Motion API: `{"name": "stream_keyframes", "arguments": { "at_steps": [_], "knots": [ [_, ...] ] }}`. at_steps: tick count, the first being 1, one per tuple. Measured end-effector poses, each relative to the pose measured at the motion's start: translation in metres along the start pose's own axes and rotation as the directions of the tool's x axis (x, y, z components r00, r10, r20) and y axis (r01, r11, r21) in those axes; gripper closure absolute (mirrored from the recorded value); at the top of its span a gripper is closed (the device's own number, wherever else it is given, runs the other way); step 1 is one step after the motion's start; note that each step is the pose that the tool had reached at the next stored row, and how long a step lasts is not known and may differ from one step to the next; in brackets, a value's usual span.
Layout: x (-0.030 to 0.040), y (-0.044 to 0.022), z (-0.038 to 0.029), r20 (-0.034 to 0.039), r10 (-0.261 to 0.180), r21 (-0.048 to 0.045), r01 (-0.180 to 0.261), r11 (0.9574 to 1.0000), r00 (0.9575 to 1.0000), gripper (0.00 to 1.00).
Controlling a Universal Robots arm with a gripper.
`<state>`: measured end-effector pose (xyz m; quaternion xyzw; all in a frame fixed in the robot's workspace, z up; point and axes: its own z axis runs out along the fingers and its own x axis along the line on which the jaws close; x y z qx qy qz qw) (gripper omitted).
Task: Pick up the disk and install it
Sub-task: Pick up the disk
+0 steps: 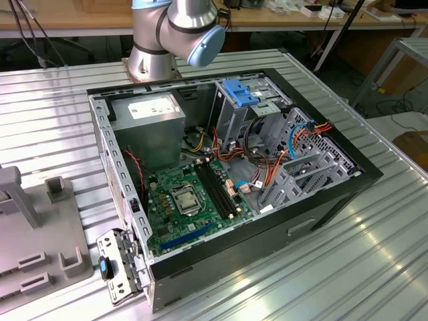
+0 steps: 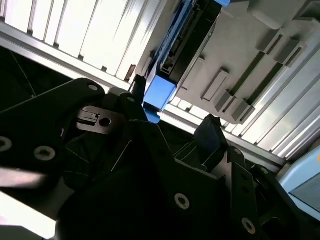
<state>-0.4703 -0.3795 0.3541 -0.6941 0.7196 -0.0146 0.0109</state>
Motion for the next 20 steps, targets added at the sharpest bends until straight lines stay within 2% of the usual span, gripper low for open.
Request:
{"name": "stream_keyframes", "arguments": {
  "at_steps": [4,12,14,20],
  "knots": [
    [0.0,0.0004,0.0113,0.0,0.0,-0.0001,0.0,1.0,1.0,0.34],
    [-0.0001,0.0025,0.027,0.002,0.0,-0.0001,0.0,1.0,1.0,0.34],
    [-0.0004,0.0031,0.0327,0.0027,0.0,-0.0002,0.0,1.0,1.0,0.34],
    [-0.0024,0.0043,0.0403,0.0047,0.0,-0.0004,0.0,1.0,1.0,0.34]
  ]
}}
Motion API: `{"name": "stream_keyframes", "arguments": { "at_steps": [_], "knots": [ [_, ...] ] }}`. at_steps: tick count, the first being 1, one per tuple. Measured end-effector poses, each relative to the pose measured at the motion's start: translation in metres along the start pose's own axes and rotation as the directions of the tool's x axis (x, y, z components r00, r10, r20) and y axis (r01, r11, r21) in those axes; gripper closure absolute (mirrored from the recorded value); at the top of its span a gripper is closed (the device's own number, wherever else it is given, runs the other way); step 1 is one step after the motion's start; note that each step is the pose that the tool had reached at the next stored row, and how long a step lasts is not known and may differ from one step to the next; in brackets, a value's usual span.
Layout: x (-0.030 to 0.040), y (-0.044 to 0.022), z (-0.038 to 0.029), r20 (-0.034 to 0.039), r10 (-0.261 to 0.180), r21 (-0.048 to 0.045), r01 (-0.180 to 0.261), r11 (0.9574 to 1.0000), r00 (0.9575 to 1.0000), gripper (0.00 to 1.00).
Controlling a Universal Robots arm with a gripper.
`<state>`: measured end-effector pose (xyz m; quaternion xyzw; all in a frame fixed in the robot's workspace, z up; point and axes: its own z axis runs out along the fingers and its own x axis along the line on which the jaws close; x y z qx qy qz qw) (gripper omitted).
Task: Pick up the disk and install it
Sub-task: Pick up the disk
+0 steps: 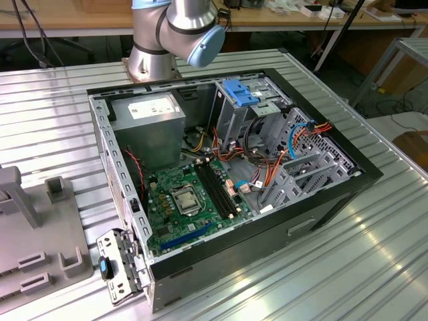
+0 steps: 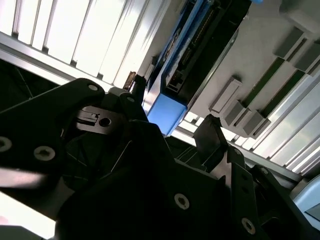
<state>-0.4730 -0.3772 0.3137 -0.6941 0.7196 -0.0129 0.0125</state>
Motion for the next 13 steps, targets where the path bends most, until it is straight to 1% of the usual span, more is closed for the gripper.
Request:
{"name": "stream_keyframes", "arguments": {
  "at_steps": [3,4,5,6,7,10,13],
  "knots": [
    [-0.0029,0.0002,0.0019,0.0005,0.0,0.0003,0.0,1.0,1.0,0.34],
    [-0.0029,0.0004,0.0022,0.0004,0.0,0.0,0.0,1.0,1.0,0.35],
    [-0.0029,0.0009,0.0026,0.0005,0.0,0.0003,0.0,1.0,1.0,0.42],
    [-0.0029,0.0015,0.0029,0.0004,0.0,0.0001,0.0,1.0,1.0,0.42],
    [-0.0028,0.0019,0.0036,0.0005,0.0,0.0003,0.0,1.0,1.0,0.49],
    [-0.0027,0.0028,0.0049,0.0004,0.0,0.0001,0.0,1.0,1.0,0.49],
    [-0.0027,0.0028,0.0079,0.0004,0.0,0.0001,0.0,1.0,1.0,0.49]
  ]
}}
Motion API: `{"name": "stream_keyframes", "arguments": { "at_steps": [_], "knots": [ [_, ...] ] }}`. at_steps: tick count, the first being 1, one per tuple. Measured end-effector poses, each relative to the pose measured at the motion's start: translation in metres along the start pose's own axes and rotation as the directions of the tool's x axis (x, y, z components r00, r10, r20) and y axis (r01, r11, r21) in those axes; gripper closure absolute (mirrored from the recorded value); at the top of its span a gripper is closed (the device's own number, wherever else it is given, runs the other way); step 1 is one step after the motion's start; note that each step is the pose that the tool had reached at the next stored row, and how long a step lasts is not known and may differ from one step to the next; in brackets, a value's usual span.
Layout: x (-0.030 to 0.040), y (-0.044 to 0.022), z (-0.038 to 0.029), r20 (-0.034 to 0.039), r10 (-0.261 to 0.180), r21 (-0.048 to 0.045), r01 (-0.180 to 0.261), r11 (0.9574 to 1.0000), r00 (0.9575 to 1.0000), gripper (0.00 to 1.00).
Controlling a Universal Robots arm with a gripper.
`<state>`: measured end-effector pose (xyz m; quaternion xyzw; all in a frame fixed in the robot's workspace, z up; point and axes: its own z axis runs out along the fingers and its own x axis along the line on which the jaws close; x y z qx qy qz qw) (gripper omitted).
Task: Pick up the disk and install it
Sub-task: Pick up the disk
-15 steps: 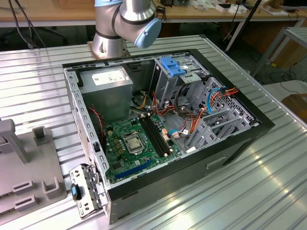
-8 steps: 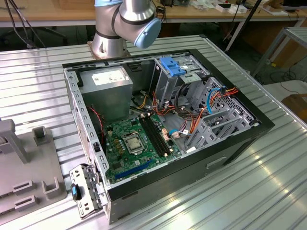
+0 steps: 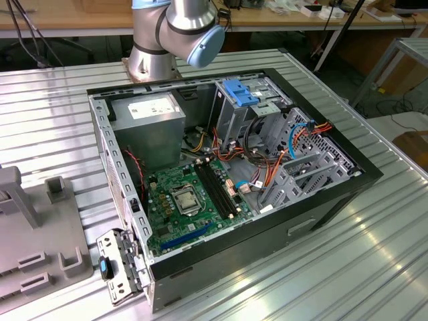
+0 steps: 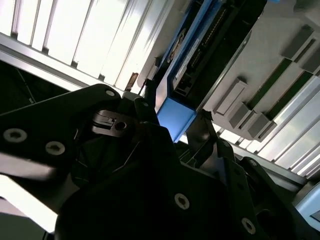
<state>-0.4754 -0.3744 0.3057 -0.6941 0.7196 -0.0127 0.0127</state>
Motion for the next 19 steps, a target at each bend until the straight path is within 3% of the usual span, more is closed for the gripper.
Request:
{"name": "stream_keyframes", "arguments": {
  "at_steps": [6,7,9,19],
  "knots": [
    [-0.0001,-0.0021,0.0013,0.0,0.0,0.0,0.0,1.0,1.0,0.49],
    [-0.0001,-0.0022,0.0014,0.0,0.0,0.0,0.0,1.0,1.0,0.57],
    [-0.0001,-0.0021,0.0014,0.0,0.0,0.0,0.0,1.0,1.0,0.63],
    [-0.0001,-0.0021,0.0015,0.0,0.0,0.0,0.0,1.0,1.0,0.63]
  ]
}}
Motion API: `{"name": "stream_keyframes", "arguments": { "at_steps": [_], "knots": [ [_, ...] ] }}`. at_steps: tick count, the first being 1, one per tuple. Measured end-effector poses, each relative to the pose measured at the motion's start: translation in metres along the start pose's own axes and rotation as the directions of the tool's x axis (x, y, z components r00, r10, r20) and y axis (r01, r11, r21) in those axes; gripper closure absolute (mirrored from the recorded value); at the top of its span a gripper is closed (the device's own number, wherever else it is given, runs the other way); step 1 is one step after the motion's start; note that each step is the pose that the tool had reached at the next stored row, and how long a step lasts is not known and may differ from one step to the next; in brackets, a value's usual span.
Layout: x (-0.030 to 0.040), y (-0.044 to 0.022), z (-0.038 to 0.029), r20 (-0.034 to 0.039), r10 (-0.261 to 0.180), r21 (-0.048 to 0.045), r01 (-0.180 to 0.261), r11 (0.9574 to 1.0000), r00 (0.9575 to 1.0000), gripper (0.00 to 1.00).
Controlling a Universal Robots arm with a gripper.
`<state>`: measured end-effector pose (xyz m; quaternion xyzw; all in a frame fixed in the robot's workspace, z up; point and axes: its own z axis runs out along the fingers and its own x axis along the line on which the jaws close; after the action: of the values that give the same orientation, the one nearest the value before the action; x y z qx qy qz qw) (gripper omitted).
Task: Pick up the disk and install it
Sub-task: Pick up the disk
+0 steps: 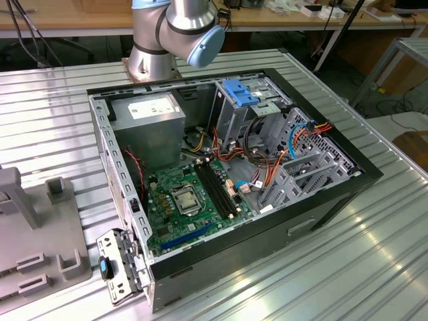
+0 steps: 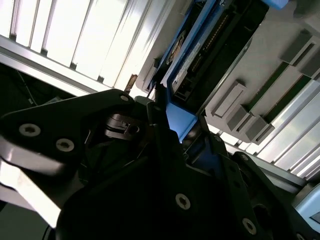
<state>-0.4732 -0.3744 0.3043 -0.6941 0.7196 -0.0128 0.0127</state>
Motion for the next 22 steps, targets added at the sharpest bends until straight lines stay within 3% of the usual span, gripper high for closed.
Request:
{"name": "stream_keyframes", "arguments": {
  "at_steps": [13,20,22],
  "knots": [
    [0.0,-0.0001,-0.0028,0.0,0.0,0.0,0.0,1.0,1.0,0.63],
    [0.0,-0.0006,-0.0167,0.0,0.0,0.0,0.0,1.0,1.0,0.63],
    [0.0,-0.0009,-0.0251,0.0,0.0,-0.0001,0.0,1.0,1.0,0.63]
  ]
}}
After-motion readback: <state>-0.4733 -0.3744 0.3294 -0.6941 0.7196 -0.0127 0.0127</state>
